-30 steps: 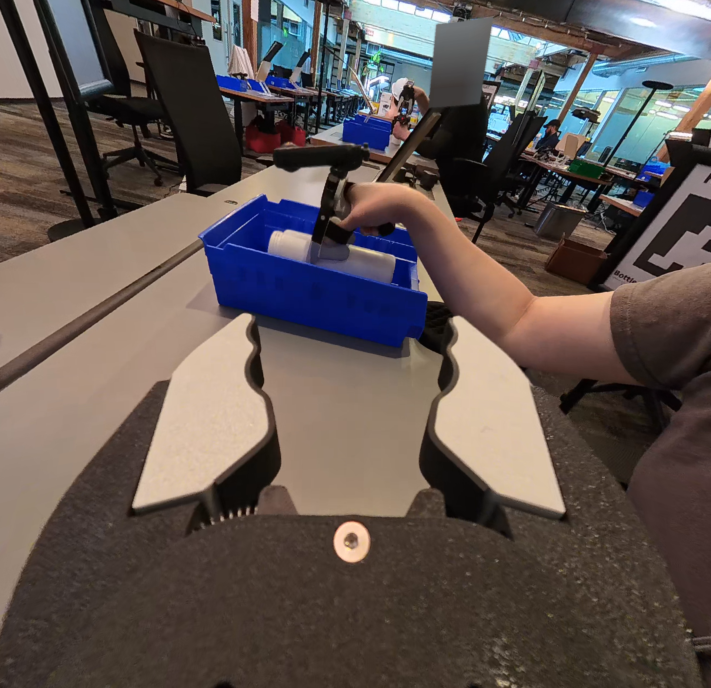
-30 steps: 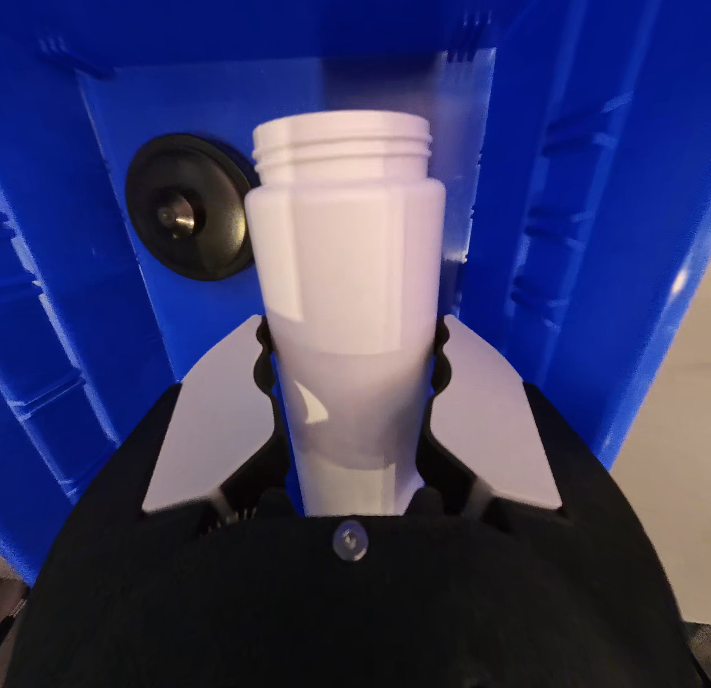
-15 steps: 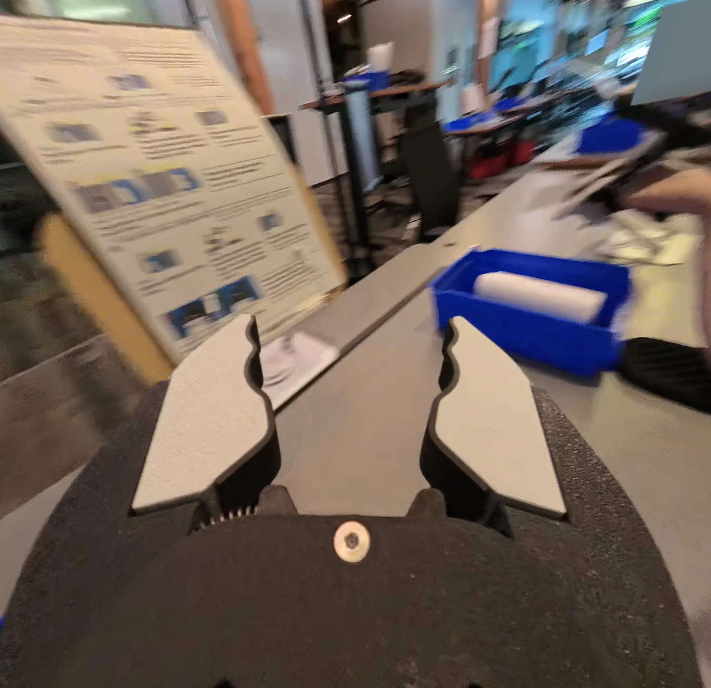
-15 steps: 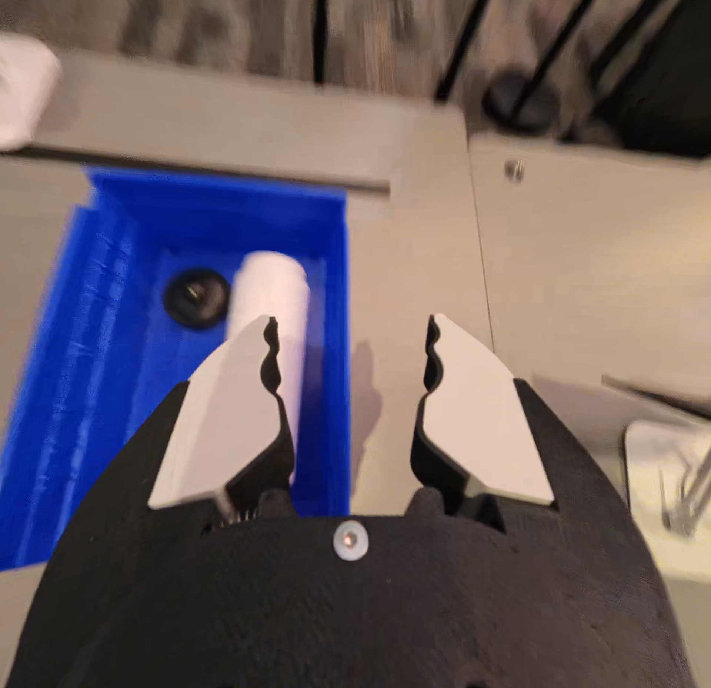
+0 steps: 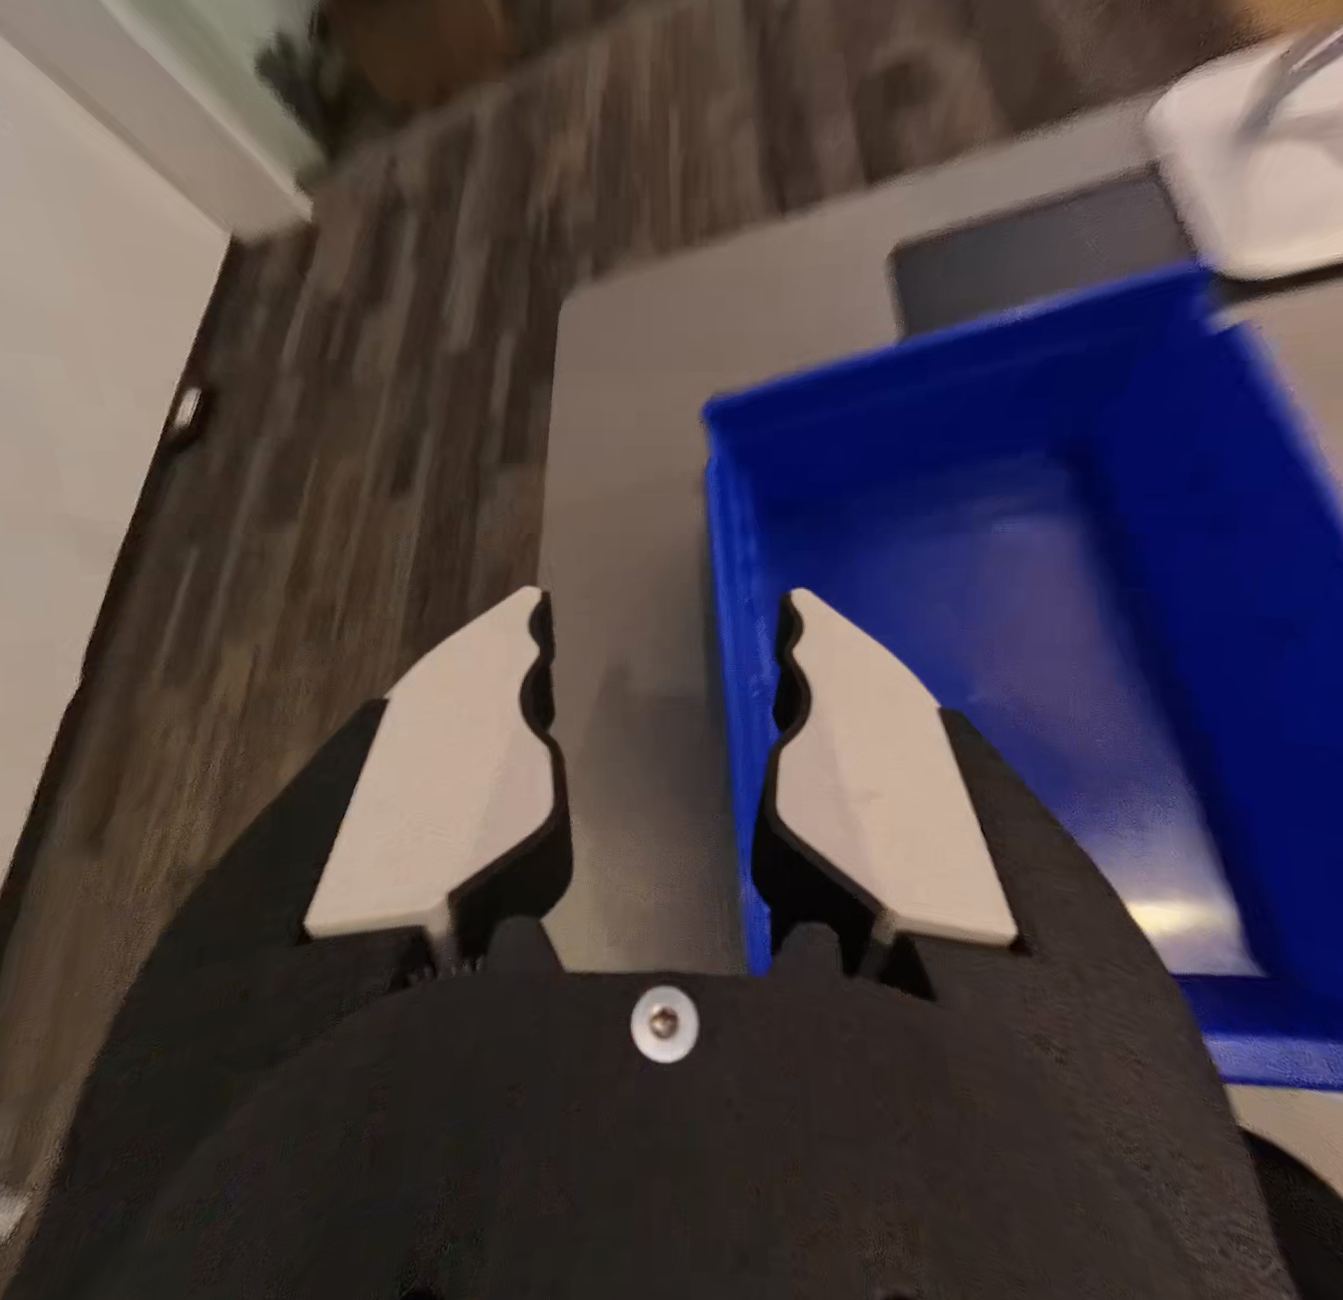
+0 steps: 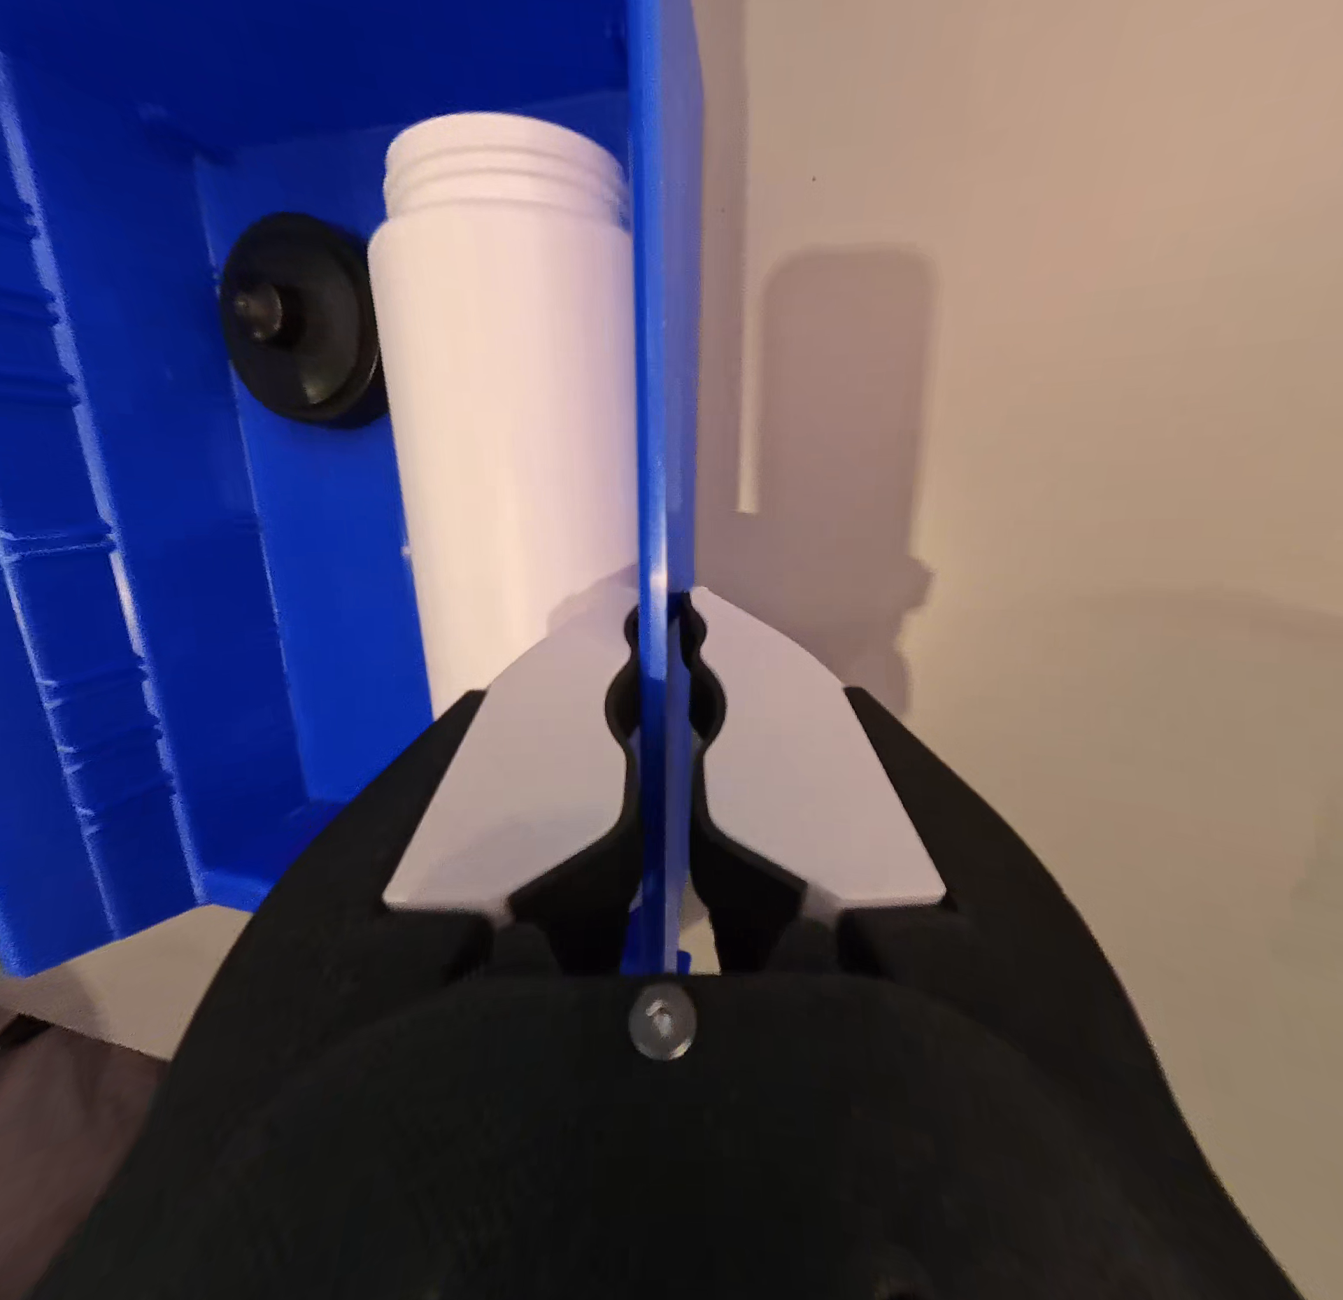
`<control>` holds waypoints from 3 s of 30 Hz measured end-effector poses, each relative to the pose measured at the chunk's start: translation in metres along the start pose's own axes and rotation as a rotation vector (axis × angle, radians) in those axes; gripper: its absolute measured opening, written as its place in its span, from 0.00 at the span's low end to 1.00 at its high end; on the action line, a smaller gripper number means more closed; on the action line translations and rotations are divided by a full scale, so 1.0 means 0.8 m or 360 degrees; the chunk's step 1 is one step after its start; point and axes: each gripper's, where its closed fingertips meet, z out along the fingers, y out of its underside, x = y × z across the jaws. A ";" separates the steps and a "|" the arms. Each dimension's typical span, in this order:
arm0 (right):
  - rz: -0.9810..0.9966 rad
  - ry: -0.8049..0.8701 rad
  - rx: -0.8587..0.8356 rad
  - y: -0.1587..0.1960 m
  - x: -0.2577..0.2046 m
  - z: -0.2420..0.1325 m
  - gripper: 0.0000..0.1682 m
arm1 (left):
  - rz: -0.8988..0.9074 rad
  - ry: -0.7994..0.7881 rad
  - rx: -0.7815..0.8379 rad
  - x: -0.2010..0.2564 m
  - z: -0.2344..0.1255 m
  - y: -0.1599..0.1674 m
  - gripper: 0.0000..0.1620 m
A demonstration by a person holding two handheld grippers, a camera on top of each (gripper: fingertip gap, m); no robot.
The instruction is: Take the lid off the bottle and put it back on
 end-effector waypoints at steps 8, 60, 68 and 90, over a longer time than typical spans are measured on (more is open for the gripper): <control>0.0011 0.0037 -0.0015 0.001 0.001 0.000 0.04 | -0.0214 0.0280 -0.0581 0.019 0.070 0.090 0.41; -0.0500 0.0178 -0.0472 0.007 -0.216 0.058 0.07 | 0.0631 0.0816 -0.1105 0.355 0.016 0.107 0.31; -0.0486 0.0250 -0.0460 -0.001 -0.207 0.072 0.11 | 0.0622 0.0984 -0.1136 0.365 0.004 0.110 0.32; -0.0310 0.0053 -0.0674 -0.001 -0.181 0.088 0.04 | 0.0113 0.1246 -0.0342 0.221 -0.063 -0.005 0.14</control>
